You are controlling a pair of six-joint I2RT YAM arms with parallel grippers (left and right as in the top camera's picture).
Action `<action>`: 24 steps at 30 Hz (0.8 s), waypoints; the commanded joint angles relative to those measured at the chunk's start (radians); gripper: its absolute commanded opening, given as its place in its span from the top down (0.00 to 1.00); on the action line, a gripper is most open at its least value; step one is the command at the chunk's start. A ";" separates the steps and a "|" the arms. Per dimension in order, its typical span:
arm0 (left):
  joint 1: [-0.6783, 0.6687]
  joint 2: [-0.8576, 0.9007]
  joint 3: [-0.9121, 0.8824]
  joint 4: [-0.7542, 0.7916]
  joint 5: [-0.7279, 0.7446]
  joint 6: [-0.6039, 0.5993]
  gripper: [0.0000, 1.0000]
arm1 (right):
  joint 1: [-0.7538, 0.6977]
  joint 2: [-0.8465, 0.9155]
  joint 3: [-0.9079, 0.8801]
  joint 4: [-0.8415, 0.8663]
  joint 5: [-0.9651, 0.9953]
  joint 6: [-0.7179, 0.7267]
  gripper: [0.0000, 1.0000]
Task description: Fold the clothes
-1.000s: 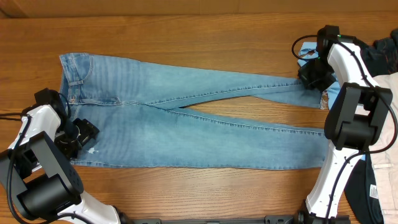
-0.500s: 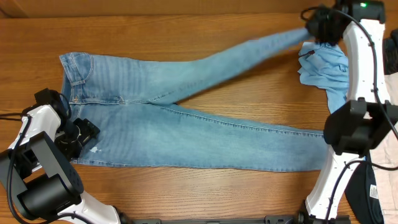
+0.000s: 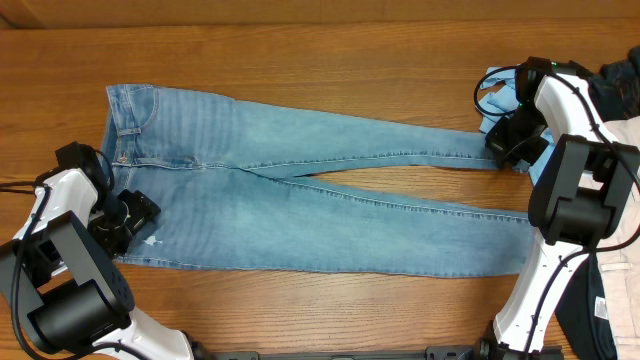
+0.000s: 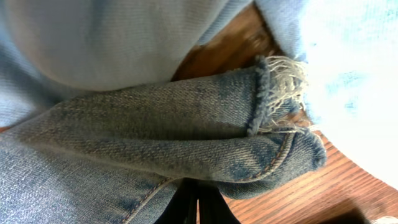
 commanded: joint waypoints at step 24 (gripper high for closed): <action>0.000 0.024 0.012 -0.001 -0.006 0.021 0.14 | -0.004 -0.246 0.196 0.389 -0.157 -0.175 0.90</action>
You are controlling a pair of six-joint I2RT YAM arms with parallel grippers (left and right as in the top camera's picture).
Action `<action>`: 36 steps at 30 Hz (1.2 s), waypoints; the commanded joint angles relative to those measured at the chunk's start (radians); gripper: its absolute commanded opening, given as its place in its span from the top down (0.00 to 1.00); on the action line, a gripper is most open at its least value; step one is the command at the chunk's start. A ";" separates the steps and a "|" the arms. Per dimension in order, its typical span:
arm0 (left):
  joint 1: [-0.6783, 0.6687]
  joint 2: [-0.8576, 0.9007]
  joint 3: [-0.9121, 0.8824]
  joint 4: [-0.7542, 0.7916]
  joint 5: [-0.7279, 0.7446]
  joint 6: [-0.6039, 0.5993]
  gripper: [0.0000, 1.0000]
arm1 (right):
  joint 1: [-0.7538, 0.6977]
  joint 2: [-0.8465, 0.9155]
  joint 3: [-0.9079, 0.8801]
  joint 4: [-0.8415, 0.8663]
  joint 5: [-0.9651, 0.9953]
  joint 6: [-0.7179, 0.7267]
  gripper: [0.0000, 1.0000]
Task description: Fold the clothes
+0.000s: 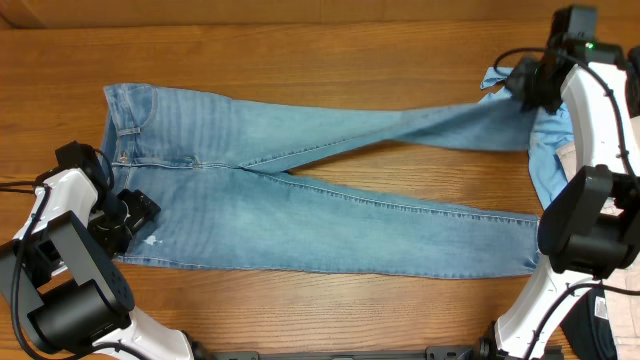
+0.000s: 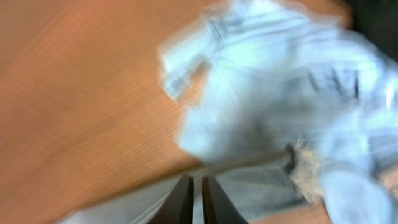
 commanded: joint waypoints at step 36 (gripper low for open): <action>0.000 0.024 0.012 -0.002 -0.006 0.020 0.14 | -0.114 0.083 -0.229 0.137 0.040 0.148 0.75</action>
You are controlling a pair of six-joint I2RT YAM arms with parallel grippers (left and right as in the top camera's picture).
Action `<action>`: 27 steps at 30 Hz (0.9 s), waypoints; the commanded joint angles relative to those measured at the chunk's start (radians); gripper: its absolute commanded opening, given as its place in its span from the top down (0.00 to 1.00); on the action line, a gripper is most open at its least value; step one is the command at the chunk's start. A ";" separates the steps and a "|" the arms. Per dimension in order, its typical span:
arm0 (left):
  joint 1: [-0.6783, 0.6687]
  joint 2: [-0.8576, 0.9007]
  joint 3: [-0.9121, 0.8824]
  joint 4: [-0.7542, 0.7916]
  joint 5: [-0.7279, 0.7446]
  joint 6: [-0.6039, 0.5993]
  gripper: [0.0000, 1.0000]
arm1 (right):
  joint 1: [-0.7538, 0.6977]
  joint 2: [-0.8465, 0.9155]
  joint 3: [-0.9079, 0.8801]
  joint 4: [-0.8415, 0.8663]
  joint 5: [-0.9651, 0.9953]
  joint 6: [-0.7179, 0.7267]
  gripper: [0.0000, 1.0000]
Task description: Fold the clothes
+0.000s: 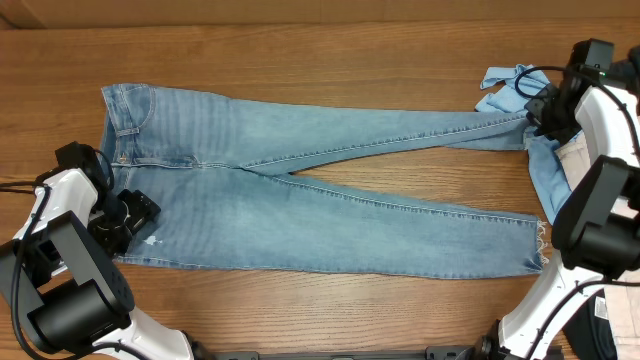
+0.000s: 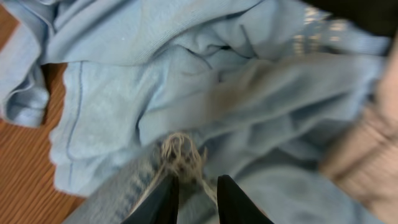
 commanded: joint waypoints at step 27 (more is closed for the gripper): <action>0.000 0.024 0.012 0.000 -0.006 0.020 0.14 | 0.007 0.043 -0.005 0.069 -0.043 0.008 0.96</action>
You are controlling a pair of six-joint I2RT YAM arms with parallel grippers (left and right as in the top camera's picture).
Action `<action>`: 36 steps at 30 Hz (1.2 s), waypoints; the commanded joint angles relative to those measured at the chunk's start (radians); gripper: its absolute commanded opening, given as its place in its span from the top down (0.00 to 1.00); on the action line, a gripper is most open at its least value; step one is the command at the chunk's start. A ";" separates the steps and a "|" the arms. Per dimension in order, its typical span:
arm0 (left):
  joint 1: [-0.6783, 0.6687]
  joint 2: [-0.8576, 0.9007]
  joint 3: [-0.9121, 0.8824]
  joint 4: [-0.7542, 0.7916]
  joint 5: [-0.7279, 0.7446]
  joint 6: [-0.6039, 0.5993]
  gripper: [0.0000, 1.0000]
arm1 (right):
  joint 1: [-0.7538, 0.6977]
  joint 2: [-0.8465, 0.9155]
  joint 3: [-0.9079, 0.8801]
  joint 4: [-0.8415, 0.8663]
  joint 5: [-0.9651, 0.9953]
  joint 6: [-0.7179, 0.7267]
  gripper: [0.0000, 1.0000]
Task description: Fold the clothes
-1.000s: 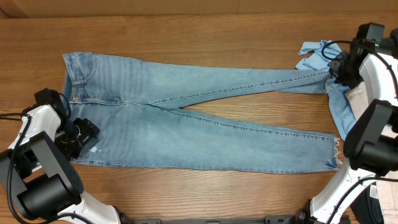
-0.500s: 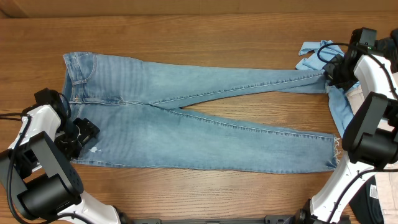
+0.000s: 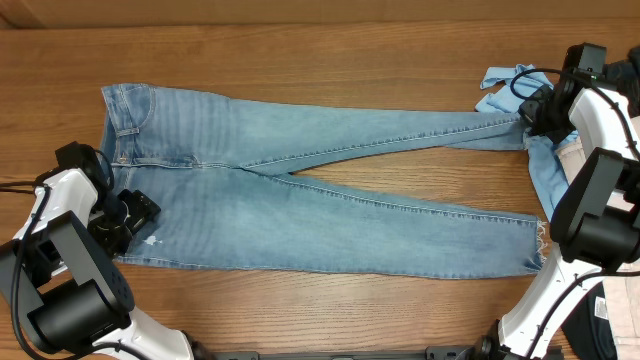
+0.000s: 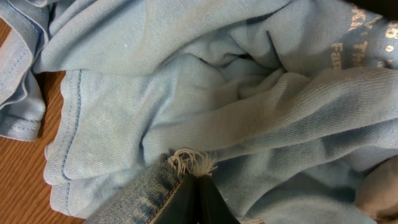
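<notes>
Light blue jeans (image 3: 300, 190) lie flat on the wooden table (image 3: 330, 310), waistband to the left and both legs running right. The upper leg's frayed hem (image 4: 189, 162) rests on a pale blue garment (image 4: 217, 74). My right gripper (image 4: 199, 178) is shut on that hem, and overhead the right gripper (image 3: 532, 115) sits at the leg's end. The left gripper (image 3: 140, 212) rests on the lower corner of the waistband. Whether its fingers are open or shut is hidden from above.
The pale blue garment (image 3: 505, 85) spills over the table's right end, beside a dark cloth (image 3: 625, 85) and a beige one (image 3: 575, 150). More dark cloth (image 3: 600, 310) lies at the bottom right. The lower leg's frayed hem (image 3: 540, 250) is near the right arm's base.
The right gripper's fingers, open around the frayed hem 0.9 s ago, are now shut on it in the same spot. Jeans and left arm have not moved.
The right gripper was first shut on the upper leg's hem, close above the lower leg. Then the hem was far back and to the right, the legs spread apart. Later the hem lay on the pale blue garment between open fingers, which are now shut.
</notes>
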 commanded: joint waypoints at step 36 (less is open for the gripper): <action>0.000 0.024 0.012 0.001 -0.007 0.020 0.14 | 0.066 -0.087 0.378 0.120 -0.194 -0.117 0.96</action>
